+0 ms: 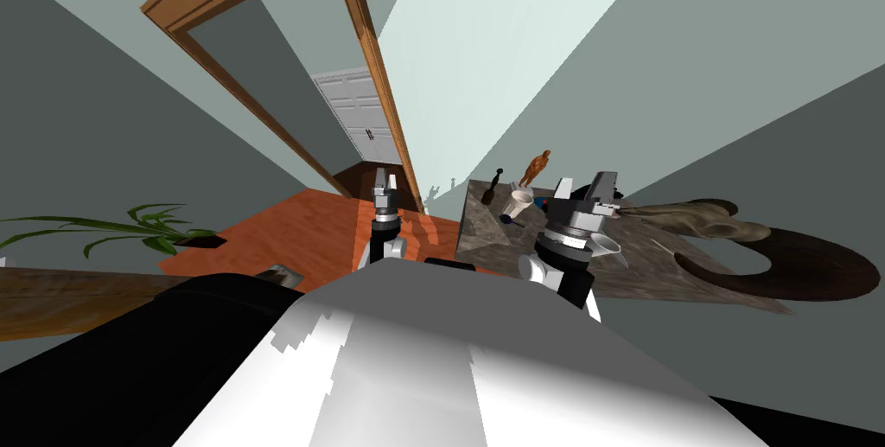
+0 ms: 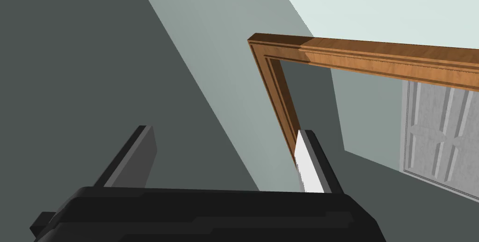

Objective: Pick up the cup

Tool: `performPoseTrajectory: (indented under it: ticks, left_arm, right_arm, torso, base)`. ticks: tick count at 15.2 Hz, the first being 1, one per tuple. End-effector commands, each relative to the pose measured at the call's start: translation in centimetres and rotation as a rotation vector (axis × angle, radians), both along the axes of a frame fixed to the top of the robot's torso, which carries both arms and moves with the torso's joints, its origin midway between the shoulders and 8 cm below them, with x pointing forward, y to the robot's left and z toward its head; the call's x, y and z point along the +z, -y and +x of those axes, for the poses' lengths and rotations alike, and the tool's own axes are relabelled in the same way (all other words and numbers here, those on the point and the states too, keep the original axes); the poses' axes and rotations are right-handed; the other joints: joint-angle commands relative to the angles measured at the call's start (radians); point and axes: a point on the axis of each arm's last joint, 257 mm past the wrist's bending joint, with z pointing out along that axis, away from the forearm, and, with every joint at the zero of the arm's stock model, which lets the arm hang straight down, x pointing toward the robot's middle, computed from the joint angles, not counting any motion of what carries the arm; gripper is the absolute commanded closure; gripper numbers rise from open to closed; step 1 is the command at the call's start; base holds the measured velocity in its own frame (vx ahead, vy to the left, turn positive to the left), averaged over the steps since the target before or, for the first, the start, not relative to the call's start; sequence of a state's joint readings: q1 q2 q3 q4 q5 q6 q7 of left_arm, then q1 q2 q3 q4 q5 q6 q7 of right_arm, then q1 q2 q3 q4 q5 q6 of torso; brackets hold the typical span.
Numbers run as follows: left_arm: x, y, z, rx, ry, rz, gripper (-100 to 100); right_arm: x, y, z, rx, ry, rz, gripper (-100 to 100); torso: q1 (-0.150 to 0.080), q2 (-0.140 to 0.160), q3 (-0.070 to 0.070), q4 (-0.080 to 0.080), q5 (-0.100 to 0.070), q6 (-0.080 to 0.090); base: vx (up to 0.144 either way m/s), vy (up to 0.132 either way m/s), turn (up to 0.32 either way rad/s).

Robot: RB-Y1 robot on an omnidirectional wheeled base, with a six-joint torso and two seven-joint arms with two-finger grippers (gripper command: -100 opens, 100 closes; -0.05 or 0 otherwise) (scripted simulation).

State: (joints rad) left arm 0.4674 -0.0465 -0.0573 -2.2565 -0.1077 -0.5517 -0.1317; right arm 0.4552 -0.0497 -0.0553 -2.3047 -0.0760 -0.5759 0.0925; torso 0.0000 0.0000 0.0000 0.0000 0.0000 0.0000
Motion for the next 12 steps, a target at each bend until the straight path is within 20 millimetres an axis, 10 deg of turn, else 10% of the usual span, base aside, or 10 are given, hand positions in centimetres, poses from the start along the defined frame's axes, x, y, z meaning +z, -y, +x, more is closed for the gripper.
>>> performPoseTrajectory:
  ticks: [1,12]
  left_arm:
    - [0.0,0.0,0.0,0.000,0.000,0.000,0]
    - [0.0,0.0,0.0,0.000,0.000,0.000,0]
  right_arm:
    - [-0.6,-0.3,0.4,0.012,-0.019,-0.023,-100]
    - [-7.3,-2.1,3.6,0.098,-0.210,-0.223,-100]
  torso:
    - [0.000,0.000,0.000,0.000,0.000,0.000]
    - [0.003,0.000,0.000,0.000,0.001,0.000]
  base:
    - [-0.001,0.009,0.000]
    - [-0.007,0.045,0.000]
